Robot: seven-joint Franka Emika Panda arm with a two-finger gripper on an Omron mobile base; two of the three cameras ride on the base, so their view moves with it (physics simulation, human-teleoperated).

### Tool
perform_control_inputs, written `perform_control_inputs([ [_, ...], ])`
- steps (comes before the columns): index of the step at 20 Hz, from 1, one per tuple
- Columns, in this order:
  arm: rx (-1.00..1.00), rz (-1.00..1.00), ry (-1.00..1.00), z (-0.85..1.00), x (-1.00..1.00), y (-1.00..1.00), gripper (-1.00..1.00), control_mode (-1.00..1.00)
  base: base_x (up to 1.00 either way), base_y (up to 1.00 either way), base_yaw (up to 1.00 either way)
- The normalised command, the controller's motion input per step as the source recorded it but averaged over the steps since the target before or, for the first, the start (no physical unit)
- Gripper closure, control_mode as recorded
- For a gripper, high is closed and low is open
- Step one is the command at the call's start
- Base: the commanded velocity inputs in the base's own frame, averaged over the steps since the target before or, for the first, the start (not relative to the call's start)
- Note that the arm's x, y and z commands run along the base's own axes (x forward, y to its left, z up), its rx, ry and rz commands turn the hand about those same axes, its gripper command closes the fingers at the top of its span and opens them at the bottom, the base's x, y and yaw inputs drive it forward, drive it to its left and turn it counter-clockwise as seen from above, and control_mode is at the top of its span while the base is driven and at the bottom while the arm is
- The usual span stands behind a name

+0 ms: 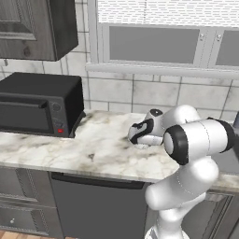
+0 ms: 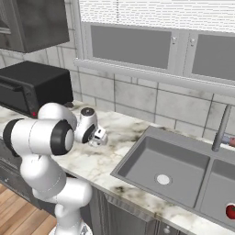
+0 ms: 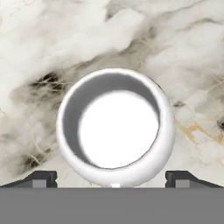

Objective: Clear the mugs and bowl far away from the sink.

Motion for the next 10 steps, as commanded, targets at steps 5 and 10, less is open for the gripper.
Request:
perform_control_inputs([
  [5,0.00,0.04,-0.04,-0.03,-0.09,-0.18,-1.00,-1.00,0.00,0.00,0.00],
  [10,-0.01,0.00,0.00,0.00,0.04,0.16,-1.00,-1.00,0.00,0.00,0.00],
])
